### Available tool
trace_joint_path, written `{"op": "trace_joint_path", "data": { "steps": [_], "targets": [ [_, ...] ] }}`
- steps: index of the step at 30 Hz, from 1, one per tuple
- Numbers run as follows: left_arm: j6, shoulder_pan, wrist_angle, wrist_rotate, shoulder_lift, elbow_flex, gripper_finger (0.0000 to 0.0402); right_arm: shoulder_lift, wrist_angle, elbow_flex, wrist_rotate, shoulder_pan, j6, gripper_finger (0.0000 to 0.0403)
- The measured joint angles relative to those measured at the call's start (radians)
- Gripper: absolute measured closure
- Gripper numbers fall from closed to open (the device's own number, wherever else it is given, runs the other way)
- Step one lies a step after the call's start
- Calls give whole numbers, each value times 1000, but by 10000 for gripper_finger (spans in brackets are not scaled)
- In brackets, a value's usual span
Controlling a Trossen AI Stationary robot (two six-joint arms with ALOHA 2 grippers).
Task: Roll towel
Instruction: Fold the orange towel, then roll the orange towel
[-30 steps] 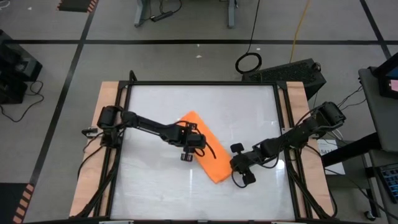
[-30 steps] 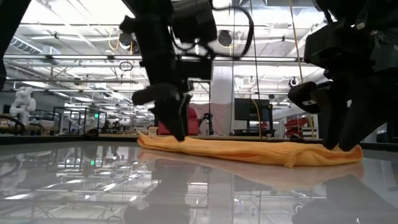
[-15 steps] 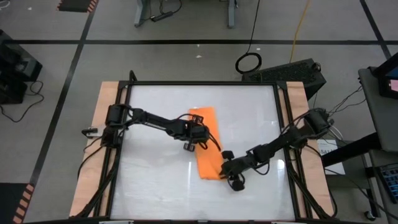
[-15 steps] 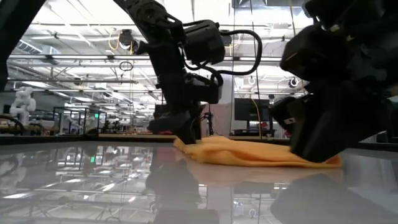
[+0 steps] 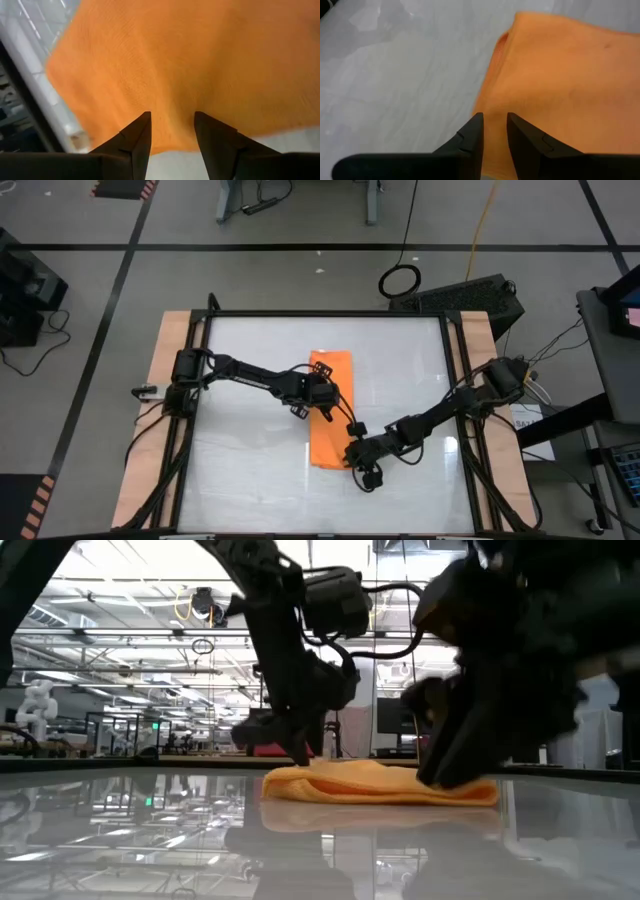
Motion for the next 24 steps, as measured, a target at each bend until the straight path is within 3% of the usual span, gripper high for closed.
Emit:
{"op": "trace_joint_path", "data": {
  "steps": [4,11,17,24],
  "targets": [
    [-78,-44,-153,-24,0,63,244,-107,-175,38,72,6,-36,326],
    [-237,-135,-283,-22,-1,136,244,-246,-280,45,76,39,-126,321],
    [-360,-231,-282,78,-1,140,244,-197,-377,43,118,118,-197,270],
    [-475,-357,-205,79,-2,140,244,-66,-308,41,254,194,-312,226]
  ]
}}
